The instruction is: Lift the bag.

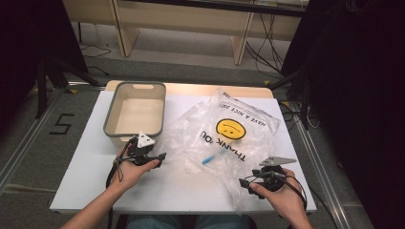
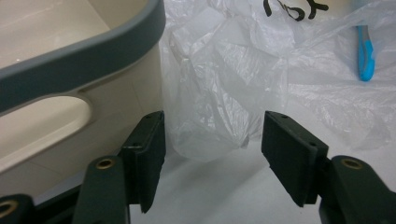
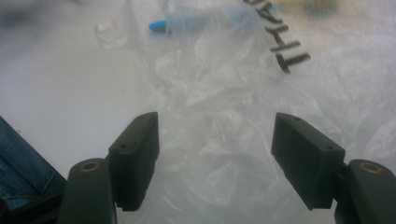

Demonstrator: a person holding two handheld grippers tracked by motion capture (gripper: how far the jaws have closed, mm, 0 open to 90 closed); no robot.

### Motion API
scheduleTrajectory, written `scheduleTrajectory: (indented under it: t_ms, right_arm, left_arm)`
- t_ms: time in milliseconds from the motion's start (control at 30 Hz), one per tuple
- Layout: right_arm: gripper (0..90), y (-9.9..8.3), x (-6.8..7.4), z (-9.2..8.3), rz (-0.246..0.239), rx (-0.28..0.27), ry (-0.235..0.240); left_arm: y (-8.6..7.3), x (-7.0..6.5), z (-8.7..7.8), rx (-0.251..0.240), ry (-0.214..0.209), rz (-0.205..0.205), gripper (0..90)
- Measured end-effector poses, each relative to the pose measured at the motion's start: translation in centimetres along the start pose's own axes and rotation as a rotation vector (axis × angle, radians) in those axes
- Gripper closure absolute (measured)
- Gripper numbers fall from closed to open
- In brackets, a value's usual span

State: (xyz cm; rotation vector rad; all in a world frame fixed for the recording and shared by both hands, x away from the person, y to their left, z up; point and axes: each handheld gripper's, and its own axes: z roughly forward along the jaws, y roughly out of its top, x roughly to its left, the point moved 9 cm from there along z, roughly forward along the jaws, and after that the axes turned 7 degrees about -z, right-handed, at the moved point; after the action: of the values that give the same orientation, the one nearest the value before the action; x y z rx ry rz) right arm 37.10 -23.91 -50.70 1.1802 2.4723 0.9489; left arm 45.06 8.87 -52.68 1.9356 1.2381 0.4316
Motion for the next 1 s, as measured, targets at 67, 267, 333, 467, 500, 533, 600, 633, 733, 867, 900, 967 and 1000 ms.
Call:
scheduleTrajectory:
  t_ms: [67,267,333,467,500,533,600,633,733,867,900,967,1000]
  right_arm:
    - [33.1,-0.7,-0.2,0.2,0.022,0.038,-0.008]
    - [34.9,-2.4,-0.7,1.3,0.067,0.133,-0.031]
    - [36.4,-2.4,-0.8,1.6,0.08,0.135,-0.037]
    - [42.4,-2.7,-1.1,2.1,0.075,0.157,-0.062]
    - [44.8,-2.9,-1.2,2.2,0.067,0.17,-0.069]
    - [47.4,-2.9,-1.3,2.3,0.052,0.176,-0.079]
    - [53.7,-3.0,-1.5,2.2,0.033,0.187,-0.096]
    - [57.9,-3.0,-1.6,2.2,0.018,0.195,-0.106]
    - [69.5,-3.1,-1.9,2.1,-0.035,0.218,-0.138]
    - [86.3,-3.1,-2.3,2.0,-0.036,0.225,-0.129]
    - [90.0,-3.1,-2.3,2.0,-0.035,0.222,-0.123]
    - [90.0,-3.1,-2.4,2.0,-0.022,0.217,-0.11]
    - [90.0,-3.1,-2.4,2.0,-0.015,0.215,-0.111]
  left_arm:
    - [-0.1,-0.1,0.1,0.007,-0.003,0.001,44.1]
    - [-0.9,0.0,0.6,0.061,-0.008,0.012,58.9]
    - [-1.0,0.1,0.8,0.076,-0.007,0.02,63.7]
    - [-1.1,0.1,1.0,0.093,-0.008,0.009,73.6]
    - [-1.1,0.1,1.0,0.094,-0.007,0.007,75.9]
    - [-1.1,0.1,0.9,0.094,-0.007,0.002,78.7]
    - [-1.1,-0.1,0.9,0.095,-0.015,-0.006,83.2]
    - [-1.1,-0.1,0.9,0.095,-0.019,-0.011,85.0]
    - [-1.2,-0.3,0.8,0.104,-0.024,-0.01,88.0]
    - [-1.2,-0.5,0.5,0.112,-0.035,-0.007,89.1]
    - [-1.2,-0.5,0.4,0.114,-0.038,-0.006,89.1]
    - [-1.2,-0.7,0.2,0.113,-0.044,-0.008,89.2]
    - [-1.2,-0.9,0.1,0.117,-0.047,-0.008,89.2]
